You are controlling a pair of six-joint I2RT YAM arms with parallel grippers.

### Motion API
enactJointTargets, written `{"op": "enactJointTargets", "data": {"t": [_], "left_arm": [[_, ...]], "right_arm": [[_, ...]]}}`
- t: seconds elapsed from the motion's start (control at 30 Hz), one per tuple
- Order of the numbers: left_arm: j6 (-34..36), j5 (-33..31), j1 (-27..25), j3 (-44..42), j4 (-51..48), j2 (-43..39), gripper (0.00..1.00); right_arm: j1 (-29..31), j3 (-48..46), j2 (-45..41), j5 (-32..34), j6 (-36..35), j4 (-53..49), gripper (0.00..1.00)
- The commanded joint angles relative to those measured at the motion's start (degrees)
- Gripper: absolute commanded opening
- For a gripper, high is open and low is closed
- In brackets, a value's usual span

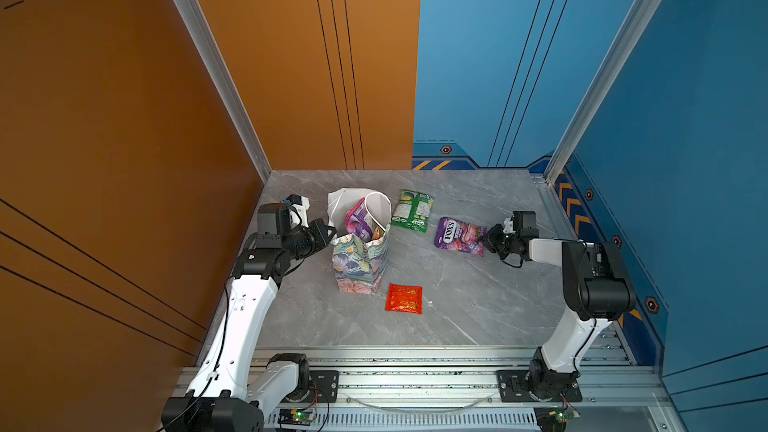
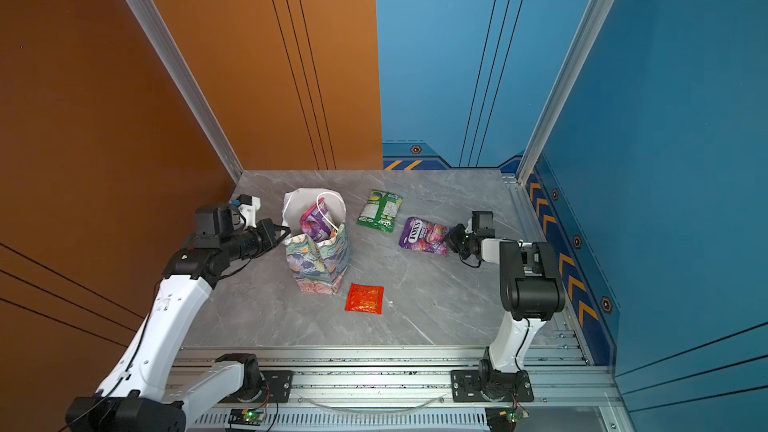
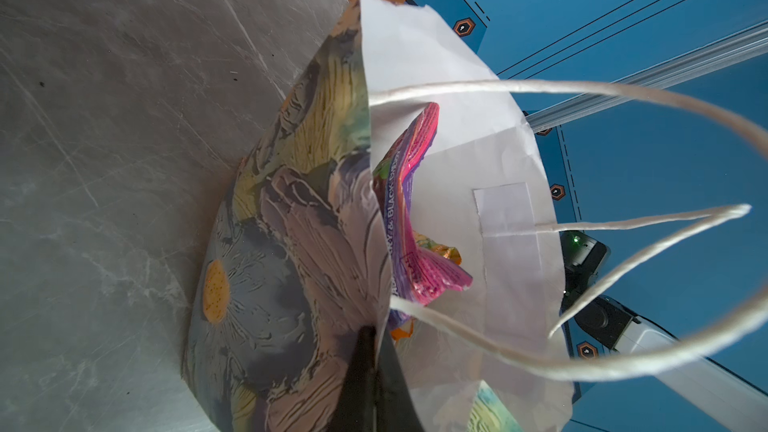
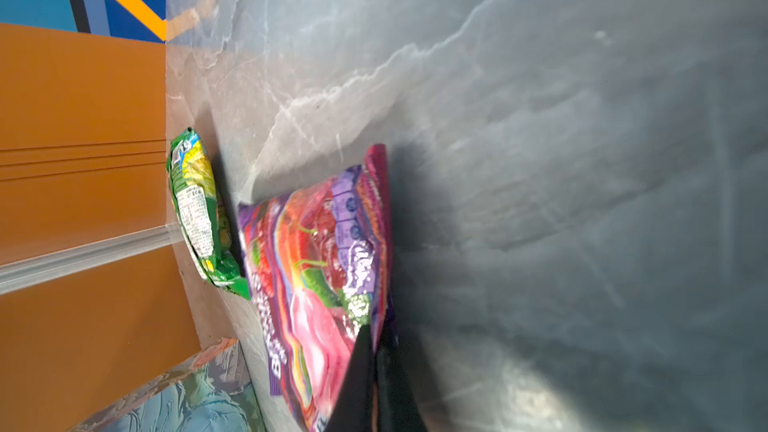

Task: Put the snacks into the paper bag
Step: 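Lower the right gripper and grasp the purple Fox's Berries packet's edge, then lift the purple Fox's Berries packet high with the right gripper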

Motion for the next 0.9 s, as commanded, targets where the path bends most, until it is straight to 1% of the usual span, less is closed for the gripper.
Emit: {"op": "enactJointTargets", "data": {"t": [0.0,0.1,0.33,0.5,0.7,0.87], "left_arm": [[0.53,0.03,0.37,0.78,-1.65,0.35,0.00],[0.52,0.11,0.42,0.55,-1.71,0.38,0.00],[0.60,0.27,0.67,0.43,-1.67,-0.08,0.00],[0.63,0.39,0.74,0.45,-1.71,-0.21,0.00],[0.78,0.60,0.80,0.40,-1.66,-0.18,0.00],[0.75,0.74,0.85,0.47,-1.53,-0.09,0.00]], "right_arm": [[2.31,3.00,-7.06,3.93,-3.43,-7.28,0.01],[5.01,5.82,-11.45,7.46,-5.87,-12.93,0.00],[11.15,12.04,-18.61,12.73,-8.32,-20.58,0.00],[16.58,19.41,-22.41,17.58,-10.96,-27.10,0.00],[23.52,29.18,-24.67,23.37,-13.01,-31.99,0.00],[29.16,37.39,-23.54,27.31,-14.48,-34.33,0.00]]}}
